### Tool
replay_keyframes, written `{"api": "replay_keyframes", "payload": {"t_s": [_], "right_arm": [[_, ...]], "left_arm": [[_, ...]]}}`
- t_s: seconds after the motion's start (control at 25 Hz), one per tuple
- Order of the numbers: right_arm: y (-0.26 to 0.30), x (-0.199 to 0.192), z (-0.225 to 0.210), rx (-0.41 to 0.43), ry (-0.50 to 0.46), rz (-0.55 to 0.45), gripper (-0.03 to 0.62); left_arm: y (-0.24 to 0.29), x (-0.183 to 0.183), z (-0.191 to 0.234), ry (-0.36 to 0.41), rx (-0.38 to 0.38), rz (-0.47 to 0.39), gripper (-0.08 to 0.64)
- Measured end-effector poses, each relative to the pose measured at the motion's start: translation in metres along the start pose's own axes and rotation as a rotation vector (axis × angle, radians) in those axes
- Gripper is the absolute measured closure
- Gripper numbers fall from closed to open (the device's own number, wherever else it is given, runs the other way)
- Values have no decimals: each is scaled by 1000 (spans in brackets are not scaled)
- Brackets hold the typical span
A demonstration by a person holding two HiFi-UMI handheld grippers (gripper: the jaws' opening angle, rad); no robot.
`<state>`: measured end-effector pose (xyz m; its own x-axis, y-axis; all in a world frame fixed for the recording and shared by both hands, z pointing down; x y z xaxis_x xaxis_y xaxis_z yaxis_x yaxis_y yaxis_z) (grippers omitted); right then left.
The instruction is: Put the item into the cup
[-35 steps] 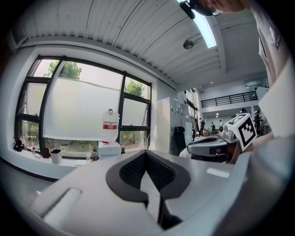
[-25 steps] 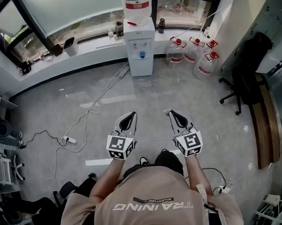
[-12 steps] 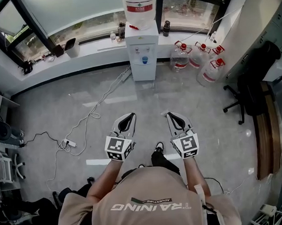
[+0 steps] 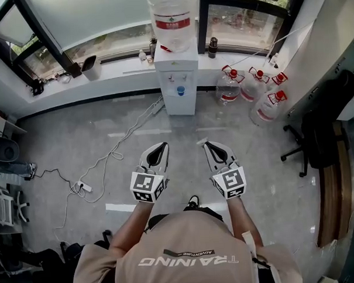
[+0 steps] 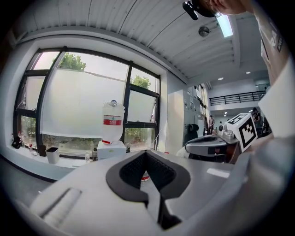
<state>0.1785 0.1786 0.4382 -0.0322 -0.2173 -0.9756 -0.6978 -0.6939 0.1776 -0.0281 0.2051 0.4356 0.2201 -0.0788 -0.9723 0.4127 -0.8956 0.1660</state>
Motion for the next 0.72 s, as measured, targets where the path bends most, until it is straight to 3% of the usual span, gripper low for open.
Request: {"api": "replay_keyframes", "payload": {"t_s": [0.4, 0.72], "right_arm": [[44, 11, -60, 54, 15, -3, 581], [99, 12, -79, 59, 28, 23, 581]], "left_arm": [[57, 5, 12, -12, 36, 41, 552], [95, -8, 59, -29, 30, 57, 552]]}}
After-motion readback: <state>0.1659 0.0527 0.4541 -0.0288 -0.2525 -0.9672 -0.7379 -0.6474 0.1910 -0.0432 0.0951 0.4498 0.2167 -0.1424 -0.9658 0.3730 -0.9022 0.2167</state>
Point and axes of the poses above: the fingertips, and each gripper's own axes: y forward along the fingers, z to its left, x out of its top, the point moved 7 cm from there along -y, backward along the fingers, and after that the axes turned 13 degrees about y, right-handed, at the moved point
